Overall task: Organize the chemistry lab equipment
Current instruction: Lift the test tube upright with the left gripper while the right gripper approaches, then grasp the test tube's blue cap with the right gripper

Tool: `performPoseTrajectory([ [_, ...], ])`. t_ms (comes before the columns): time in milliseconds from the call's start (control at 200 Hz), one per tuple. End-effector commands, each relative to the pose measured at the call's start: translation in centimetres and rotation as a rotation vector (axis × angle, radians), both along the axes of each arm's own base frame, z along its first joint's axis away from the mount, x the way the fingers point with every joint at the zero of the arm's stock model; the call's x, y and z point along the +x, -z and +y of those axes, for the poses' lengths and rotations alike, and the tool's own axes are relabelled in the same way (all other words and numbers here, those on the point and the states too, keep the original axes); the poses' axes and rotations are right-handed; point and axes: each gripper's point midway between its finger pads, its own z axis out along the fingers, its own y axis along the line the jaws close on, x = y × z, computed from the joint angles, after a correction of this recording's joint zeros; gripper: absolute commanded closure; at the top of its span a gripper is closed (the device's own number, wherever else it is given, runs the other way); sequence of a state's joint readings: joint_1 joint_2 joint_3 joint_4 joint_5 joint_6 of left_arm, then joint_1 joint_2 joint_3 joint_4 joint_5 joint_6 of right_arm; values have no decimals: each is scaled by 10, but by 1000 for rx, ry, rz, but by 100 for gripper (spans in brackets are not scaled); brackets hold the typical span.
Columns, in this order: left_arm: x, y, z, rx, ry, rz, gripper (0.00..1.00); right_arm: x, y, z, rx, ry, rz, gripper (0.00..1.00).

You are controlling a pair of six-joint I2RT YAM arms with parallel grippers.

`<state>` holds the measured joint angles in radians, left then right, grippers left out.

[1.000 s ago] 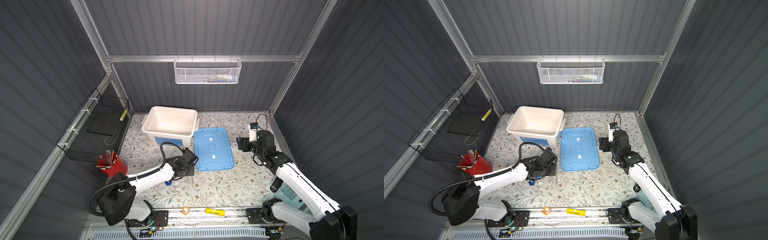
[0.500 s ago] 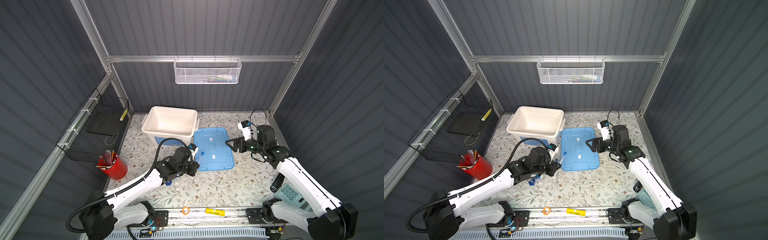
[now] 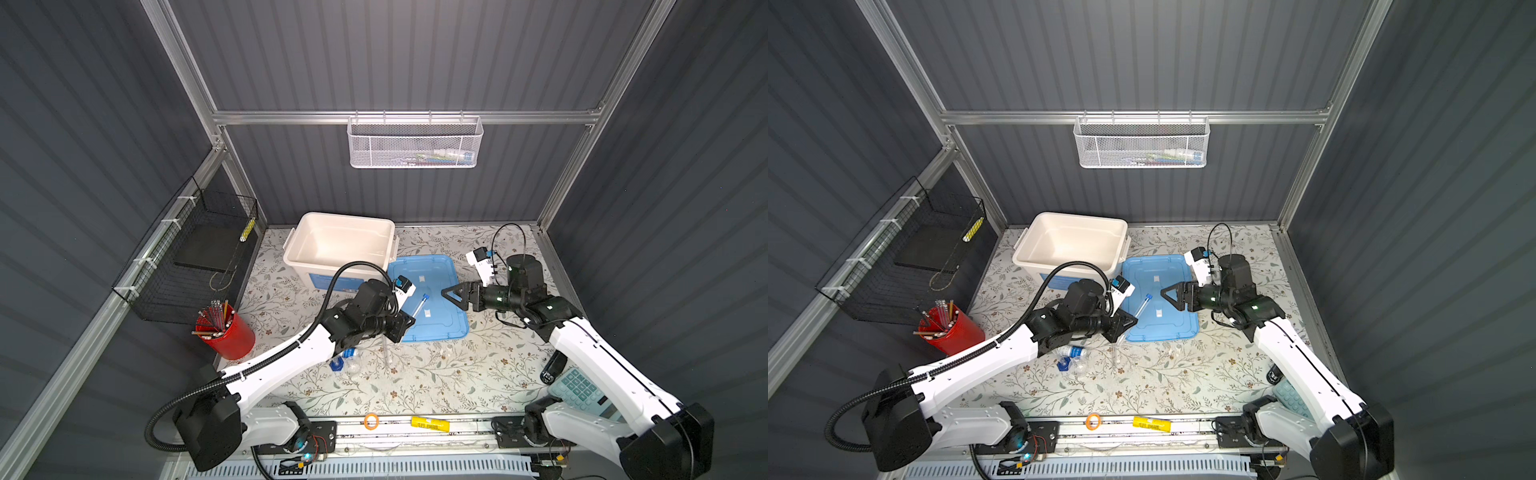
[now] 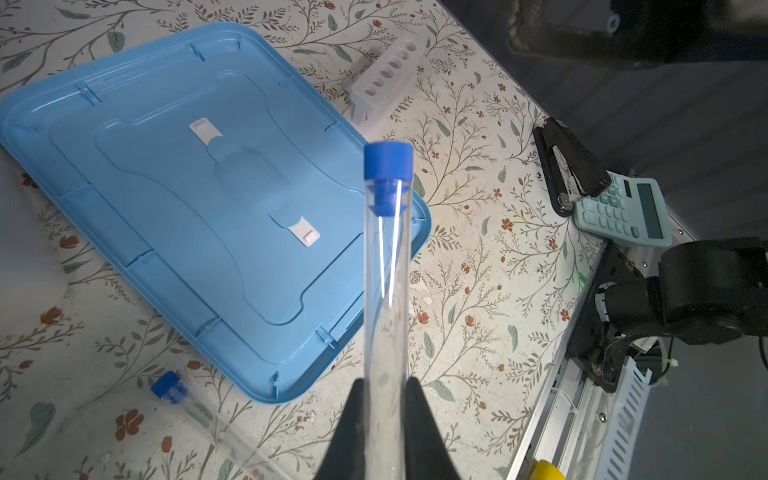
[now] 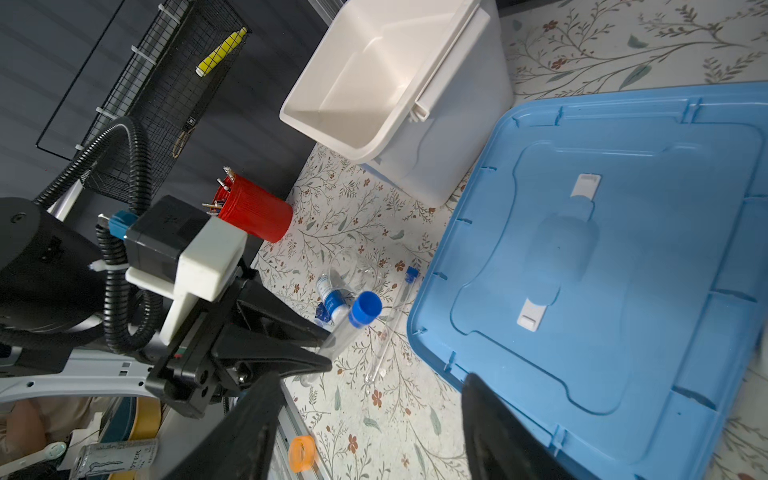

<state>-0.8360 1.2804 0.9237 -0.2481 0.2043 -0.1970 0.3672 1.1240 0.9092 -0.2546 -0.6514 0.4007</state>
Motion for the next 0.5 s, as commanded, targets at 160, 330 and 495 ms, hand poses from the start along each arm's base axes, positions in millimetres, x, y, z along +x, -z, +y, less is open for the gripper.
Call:
performPoseTrajectory([
  [160,4,-24,-9,-43,48,-60,100,11,11,17,26,-11,38,35],
  [330,4,-24,-10,-43,51,-64,100,11,12,27,25,-36,49,37],
  [495,5,-22,-11,-46,53,-66,100,11,16,34,22,-52,64,40],
])
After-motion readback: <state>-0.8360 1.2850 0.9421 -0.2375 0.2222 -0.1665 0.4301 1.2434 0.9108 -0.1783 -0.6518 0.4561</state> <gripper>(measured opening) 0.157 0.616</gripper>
